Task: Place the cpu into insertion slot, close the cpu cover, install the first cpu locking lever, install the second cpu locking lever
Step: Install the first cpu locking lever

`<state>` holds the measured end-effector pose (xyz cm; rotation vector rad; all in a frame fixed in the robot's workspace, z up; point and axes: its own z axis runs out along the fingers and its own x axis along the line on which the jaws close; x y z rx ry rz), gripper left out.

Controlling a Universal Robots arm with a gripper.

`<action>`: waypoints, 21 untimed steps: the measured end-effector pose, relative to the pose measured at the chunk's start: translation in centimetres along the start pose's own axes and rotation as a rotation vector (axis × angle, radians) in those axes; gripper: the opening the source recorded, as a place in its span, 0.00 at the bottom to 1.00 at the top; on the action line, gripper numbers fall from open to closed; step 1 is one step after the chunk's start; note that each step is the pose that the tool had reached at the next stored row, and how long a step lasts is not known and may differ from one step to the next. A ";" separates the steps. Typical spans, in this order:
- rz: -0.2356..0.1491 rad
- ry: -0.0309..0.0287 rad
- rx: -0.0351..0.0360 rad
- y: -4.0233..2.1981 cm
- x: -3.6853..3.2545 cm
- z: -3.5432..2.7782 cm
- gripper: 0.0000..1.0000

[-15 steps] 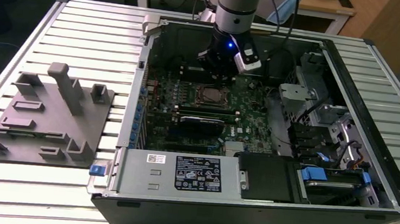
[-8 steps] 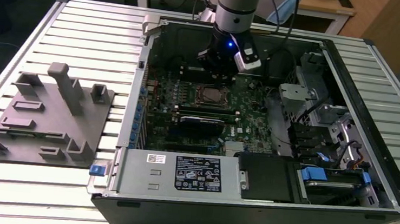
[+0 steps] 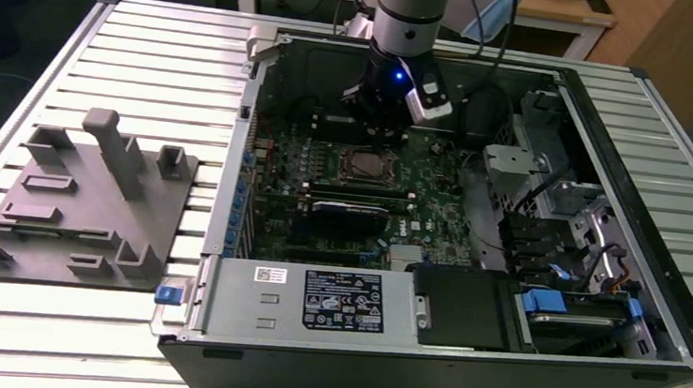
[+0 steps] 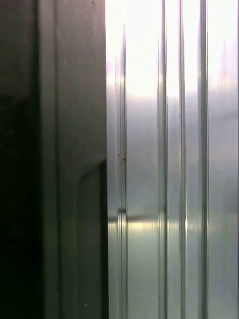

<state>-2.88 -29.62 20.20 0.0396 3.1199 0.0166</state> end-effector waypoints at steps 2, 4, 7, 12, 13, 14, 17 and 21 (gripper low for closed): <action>0.000 0.0000 0.0001 0.04 0.00 0.00 0.10; -0.001 0.0000 0.0000 0.10 0.00 0.00 0.10; -0.002 0.0000 0.0000 0.13 0.00 0.00 0.10; -0.003 0.0006 0.0000 0.15 -0.20 0.02 0.10; -0.004 0.0007 0.0001 0.15 -0.23 0.03 0.10; -0.004 0.0008 0.0001 0.15 -0.24 0.03 0.10; -0.005 0.0009 -0.0001 0.16 -0.27 0.08 0.10; -0.005 0.0011 0.0002 0.15 -0.31 0.13 0.10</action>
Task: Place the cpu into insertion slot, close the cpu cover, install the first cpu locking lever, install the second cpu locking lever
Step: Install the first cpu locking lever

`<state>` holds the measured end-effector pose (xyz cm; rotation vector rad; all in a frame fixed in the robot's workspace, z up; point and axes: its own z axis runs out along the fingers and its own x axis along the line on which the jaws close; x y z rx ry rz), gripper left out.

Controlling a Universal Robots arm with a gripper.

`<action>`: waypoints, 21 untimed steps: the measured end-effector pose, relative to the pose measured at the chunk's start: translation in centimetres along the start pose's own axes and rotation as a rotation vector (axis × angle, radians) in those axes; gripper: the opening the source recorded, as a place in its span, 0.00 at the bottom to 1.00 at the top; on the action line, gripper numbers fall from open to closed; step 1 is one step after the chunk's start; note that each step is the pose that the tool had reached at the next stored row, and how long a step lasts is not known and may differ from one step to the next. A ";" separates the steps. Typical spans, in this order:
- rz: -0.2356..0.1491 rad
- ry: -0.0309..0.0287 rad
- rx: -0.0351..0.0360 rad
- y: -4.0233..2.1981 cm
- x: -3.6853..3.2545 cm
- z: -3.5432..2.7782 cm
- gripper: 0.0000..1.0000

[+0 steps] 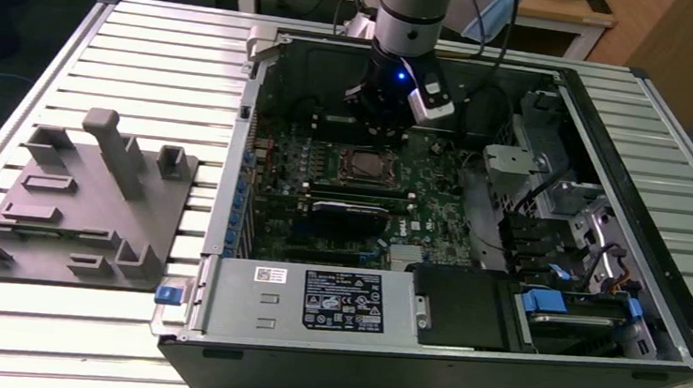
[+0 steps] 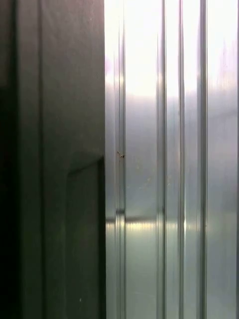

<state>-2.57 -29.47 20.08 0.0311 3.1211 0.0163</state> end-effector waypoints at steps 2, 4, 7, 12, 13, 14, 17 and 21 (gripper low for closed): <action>0.000 0.0000 0.0000 0.00 0.00 0.00 0.10; 0.000 -0.0001 -0.0002 0.00 -0.01 -0.05 0.10; 0.000 -0.0001 -0.0001 0.01 -0.01 -0.27 0.10; 0.000 0.0000 0.0007 0.00 -0.02 -0.28 0.10; 0.000 0.0000 0.0014 0.01 -0.03 -0.27 0.10; 0.000 0.0000 0.0023 0.01 -0.04 -0.25 0.10; 0.000 -0.0001 0.0060 0.01 -0.06 -0.19 0.10; 0.000 -0.0003 0.0100 0.00 -0.07 -0.09 0.10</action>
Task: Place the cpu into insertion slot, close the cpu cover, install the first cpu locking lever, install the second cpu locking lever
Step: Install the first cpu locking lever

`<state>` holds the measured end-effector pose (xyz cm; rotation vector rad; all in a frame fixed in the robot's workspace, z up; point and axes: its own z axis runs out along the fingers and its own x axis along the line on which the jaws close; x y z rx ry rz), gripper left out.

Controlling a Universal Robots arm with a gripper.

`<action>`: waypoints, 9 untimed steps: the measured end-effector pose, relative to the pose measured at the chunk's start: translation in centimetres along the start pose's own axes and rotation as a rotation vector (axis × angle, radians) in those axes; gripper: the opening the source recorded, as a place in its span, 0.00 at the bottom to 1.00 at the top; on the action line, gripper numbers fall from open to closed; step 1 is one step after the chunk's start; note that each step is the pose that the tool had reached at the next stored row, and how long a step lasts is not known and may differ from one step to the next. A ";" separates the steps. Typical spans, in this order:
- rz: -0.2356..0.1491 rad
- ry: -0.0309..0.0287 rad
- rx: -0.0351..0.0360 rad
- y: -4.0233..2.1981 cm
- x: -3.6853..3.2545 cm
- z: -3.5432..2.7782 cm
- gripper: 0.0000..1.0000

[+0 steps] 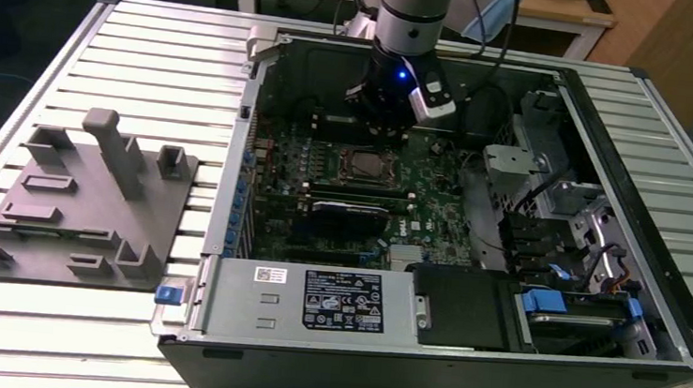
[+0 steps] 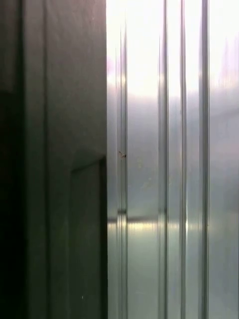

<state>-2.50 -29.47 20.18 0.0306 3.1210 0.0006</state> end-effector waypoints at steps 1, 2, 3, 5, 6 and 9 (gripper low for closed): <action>0.000 0.0000 0.0006 0.00 0.00 0.03 0.10; 0.000 0.0000 0.0012 0.00 -0.01 0.07 0.10; 0.000 0.0000 0.0017 0.00 -0.01 0.10 0.10; 0.000 -0.0001 0.0028 0.00 -0.01 0.16 0.10; 0.000 -0.0001 0.0032 0.00 -0.02 0.19 0.10; 0.000 0.0001 0.0041 -0.01 -0.02 0.29 0.10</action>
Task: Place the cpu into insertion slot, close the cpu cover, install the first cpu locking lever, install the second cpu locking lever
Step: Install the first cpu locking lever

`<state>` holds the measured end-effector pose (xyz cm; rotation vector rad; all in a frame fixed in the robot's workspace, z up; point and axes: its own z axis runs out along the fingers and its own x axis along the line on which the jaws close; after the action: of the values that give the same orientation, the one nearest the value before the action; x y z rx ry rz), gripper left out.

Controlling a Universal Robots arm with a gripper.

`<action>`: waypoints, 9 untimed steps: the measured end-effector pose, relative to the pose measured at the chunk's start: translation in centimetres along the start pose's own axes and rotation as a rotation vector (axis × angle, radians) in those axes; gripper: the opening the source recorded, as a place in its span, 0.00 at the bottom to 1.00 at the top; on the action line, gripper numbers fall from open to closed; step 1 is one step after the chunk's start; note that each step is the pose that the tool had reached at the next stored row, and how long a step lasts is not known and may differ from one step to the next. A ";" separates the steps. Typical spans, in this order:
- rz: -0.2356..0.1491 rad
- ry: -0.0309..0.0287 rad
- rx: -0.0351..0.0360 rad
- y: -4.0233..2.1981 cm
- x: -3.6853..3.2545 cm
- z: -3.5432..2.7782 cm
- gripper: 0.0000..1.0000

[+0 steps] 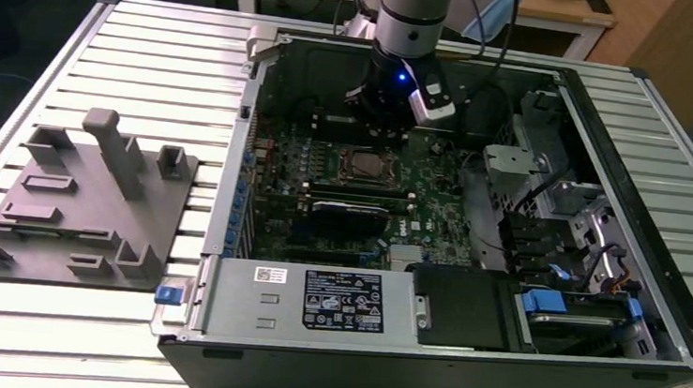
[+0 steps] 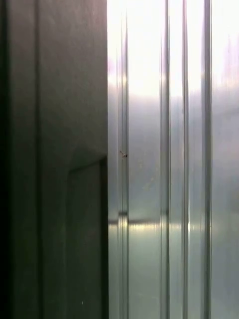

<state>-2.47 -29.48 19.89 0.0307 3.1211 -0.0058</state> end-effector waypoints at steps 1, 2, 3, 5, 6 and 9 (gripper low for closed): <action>0.000 -0.0001 0.0003 0.00 0.00 0.02 0.10; 0.000 0.0000 0.0004 0.00 0.00 0.01 0.10; 0.000 -0.0001 0.0004 0.00 -0.01 0.02 0.10; 0.000 -0.0003 0.0002 0.00 -0.01 -0.04 0.10; 0.000 -0.0004 0.0000 0.01 -0.01 -0.13 0.10; 0.000 -0.0004 -0.0001 0.01 -0.02 -0.26 0.10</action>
<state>-2.46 -29.47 20.15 0.0307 3.1208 -0.0056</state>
